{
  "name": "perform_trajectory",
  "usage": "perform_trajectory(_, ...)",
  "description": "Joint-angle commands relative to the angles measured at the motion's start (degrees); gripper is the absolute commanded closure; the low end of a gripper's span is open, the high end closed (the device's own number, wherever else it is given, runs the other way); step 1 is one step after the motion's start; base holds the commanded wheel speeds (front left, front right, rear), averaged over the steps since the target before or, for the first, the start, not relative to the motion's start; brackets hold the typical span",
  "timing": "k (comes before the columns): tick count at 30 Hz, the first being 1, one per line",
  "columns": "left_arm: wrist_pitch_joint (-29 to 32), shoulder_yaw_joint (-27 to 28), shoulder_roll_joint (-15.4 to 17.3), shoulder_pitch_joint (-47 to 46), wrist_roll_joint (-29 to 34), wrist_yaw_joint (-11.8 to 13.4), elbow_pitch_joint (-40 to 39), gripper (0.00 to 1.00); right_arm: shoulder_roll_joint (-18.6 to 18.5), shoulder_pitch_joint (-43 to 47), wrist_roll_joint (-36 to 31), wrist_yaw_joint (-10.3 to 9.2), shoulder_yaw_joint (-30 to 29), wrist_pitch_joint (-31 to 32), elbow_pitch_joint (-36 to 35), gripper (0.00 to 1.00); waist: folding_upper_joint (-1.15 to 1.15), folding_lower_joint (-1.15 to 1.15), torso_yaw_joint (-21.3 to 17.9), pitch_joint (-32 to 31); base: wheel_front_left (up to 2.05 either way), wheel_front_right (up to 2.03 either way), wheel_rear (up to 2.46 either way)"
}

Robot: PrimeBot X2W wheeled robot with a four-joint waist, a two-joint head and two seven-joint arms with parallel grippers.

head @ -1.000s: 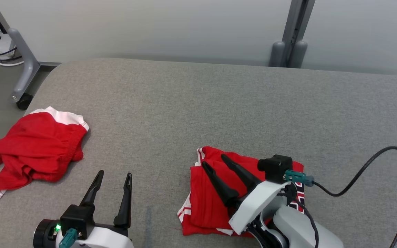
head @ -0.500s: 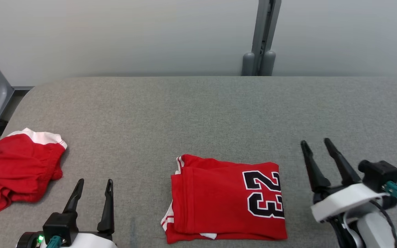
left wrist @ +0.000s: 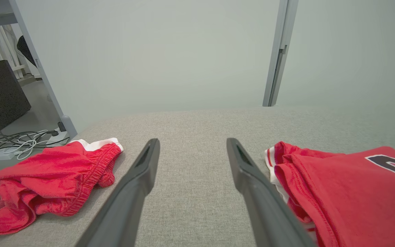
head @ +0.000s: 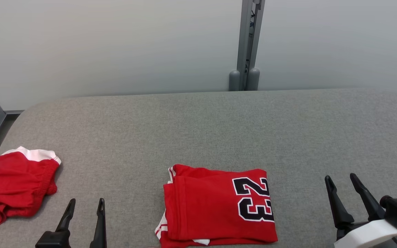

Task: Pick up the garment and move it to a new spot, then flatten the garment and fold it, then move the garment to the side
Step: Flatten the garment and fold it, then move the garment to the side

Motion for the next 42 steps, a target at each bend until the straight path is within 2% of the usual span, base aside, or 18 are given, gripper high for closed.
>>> perform_trajectory(1, 0.3, 0.1, 0.5, 0.7, -0.3, 0.4, -0.4, 0.00, 0.1, 1.3, -0.7, 0.01, -0.7, 0.7, -1.1, 0.00, 0.00, 0.00, 0.2, -0.5, 0.00, 0.00, 0.00)
perform_trajectory(11, 0.8, -0.1, 1.8, 3.2, -0.6, 0.6, -1.3, 0.00, 1.5, 5.8, -2.5, 0.01, -2.9, 3.7, -5.4, 0.00, 0.00, 0.00, 0.5, -2.8, 0.00, 0.00, 0.00)
perform_trajectory(29, 1.3, -1.1, 2.5, 2.9, -1.2, -0.3, -2.4, 0.00, 2.4, 7.5, -3.4, 0.01, -4.4, 5.9, -7.6, 0.00, 0.00, 0.00, 0.8, -3.4, 0.00, 0.00, 0.00)
perform_trajectory(36, 1.3, -1.6, 2.5, 1.2, -0.8, -0.8, -2.2, 0.00, 2.3, 6.6, -2.9, 0.01, -5.0, 5.6, -5.4, 0.00, 0.00, 0.00, 2.2, -2.5, 0.00, 0.00, 0.00)
perform_trajectory(40, 1.3, -2.4, 2.2, -0.8, -0.2, -1.5, -2.0, 0.00, 2.3, 5.2, -2.0, 0.01, -4.6, 4.7, -1.3, 0.00, 0.00, 0.00, 5.0, -1.6, 0.00, 0.00, 0.00)
perform_trajectory(42, 1.4, -3.0, 1.9, -2.6, 0.3, -2.1, -1.7, 0.00, 2.5, 3.8, -1.2, 0.01, -3.5, 3.6, 3.3, 0.00, 0.00, 0.00, 7.8, -0.7, 0.00, 0.00, 0.00)
